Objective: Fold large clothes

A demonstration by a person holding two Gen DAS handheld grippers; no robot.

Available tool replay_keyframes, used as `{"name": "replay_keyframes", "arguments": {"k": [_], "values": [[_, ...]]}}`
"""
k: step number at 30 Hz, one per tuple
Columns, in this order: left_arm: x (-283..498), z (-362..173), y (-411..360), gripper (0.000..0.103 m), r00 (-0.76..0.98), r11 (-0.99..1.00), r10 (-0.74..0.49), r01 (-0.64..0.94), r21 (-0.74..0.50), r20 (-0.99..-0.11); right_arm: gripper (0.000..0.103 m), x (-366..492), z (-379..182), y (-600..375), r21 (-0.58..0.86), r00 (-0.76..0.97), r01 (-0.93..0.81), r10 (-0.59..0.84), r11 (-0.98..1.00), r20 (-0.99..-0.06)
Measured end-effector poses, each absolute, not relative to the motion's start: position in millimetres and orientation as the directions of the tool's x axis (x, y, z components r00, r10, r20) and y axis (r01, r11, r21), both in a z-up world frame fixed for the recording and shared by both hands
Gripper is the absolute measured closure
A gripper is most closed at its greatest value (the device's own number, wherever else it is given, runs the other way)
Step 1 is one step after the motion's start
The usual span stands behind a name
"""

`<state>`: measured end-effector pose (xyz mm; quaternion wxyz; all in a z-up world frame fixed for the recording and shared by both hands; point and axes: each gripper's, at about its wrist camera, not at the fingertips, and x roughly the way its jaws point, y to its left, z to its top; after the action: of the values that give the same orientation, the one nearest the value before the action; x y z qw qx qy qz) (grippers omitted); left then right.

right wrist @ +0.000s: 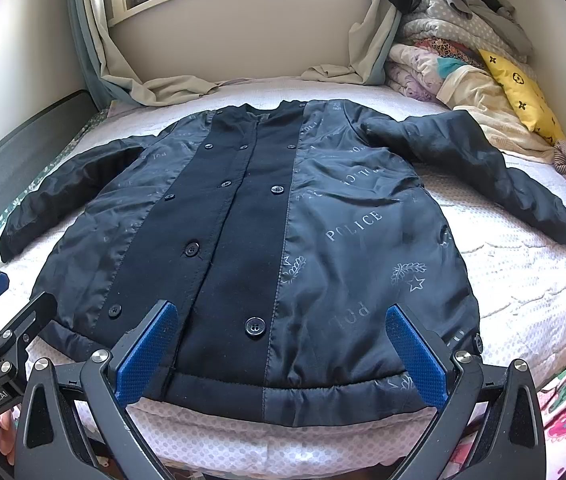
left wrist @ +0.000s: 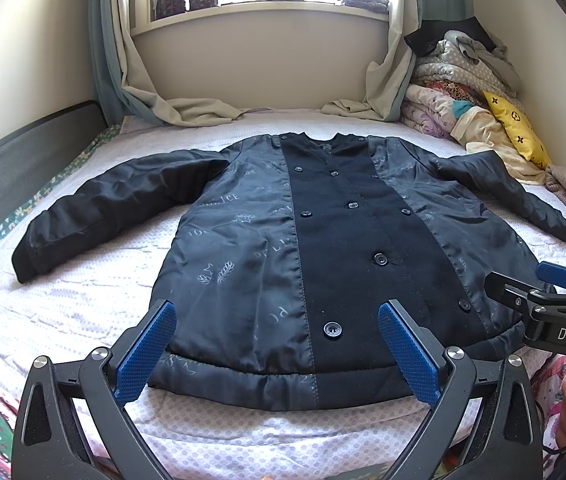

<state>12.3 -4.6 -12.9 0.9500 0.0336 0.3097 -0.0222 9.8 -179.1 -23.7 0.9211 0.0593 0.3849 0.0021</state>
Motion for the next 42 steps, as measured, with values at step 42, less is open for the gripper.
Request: {"name": "replay_keyframes", "arguments": {"k": [42], "values": [[41.8, 7.0, 25.3, 0.001, 0.757, 0.999, 0.032, -0.034, 0.011, -0.653, 0.0, 11.0, -1.3, -185.3, 0.096, 0.698, 0.014, 0.058, 0.995, -0.714]]}}
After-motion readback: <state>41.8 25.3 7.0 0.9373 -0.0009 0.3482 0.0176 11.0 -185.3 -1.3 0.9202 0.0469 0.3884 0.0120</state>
